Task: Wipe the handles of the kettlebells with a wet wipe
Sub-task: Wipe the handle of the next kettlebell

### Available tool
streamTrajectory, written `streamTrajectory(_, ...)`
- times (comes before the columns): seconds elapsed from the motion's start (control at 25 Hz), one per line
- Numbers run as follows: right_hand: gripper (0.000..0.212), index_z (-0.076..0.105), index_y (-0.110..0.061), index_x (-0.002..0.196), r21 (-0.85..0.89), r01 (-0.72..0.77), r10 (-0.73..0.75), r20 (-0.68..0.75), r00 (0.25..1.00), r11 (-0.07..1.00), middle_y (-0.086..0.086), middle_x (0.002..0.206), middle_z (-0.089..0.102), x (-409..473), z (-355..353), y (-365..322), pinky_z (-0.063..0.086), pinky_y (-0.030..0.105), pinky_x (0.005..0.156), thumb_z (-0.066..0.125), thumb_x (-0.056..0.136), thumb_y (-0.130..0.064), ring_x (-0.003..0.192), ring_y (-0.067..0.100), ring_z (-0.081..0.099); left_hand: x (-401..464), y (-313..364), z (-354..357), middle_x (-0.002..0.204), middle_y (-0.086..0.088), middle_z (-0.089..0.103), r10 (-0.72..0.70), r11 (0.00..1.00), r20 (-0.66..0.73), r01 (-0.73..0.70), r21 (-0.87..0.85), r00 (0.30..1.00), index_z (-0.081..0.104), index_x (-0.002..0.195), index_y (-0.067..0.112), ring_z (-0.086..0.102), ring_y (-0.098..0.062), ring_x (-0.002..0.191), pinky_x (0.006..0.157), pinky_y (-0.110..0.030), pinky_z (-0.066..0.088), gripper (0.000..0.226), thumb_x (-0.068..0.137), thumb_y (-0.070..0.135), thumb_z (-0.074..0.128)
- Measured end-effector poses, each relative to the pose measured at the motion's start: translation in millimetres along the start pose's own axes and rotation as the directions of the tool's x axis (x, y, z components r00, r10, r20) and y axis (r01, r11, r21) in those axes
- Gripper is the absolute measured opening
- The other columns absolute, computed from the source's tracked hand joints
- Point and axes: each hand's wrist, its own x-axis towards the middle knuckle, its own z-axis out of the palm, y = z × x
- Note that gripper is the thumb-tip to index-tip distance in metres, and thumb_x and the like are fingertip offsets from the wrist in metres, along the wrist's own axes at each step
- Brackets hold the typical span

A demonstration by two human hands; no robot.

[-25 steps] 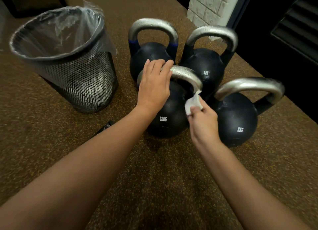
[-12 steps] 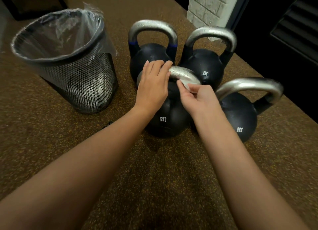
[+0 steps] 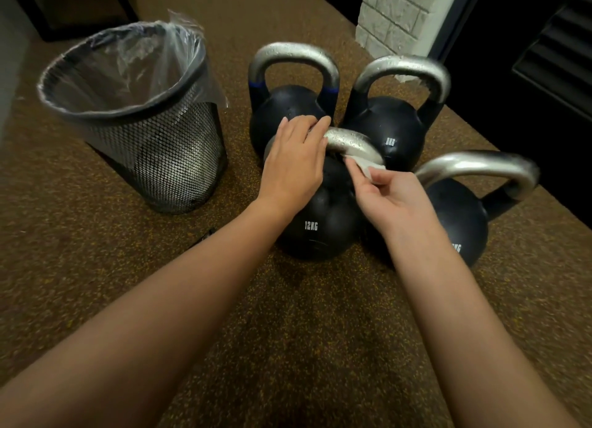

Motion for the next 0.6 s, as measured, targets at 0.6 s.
streamTrajectory(0.6, 0.041, 0.053, -0.007, 0.130, -0.766, 0.595, -0.703, 0.285, 0.652, 0.241, -0.001, 0.116, 0.061, 1.9, -12.9, -1.6, 0.038, 0.016, 0.101, 0.041, 0.091, 0.002, 0.115, 0.013, 0.054, -19.2, -21.2, -18.9, 0.131, -0.011, 0.046, -0.025, 1.000, 0.008, 0.025, 0.015, 1.000, 0.045, 0.132, 0.006, 0.042, -0.022, 0.122, 0.097, -0.038, 0.044, 0.040, 0.094, 0.016, 0.040)
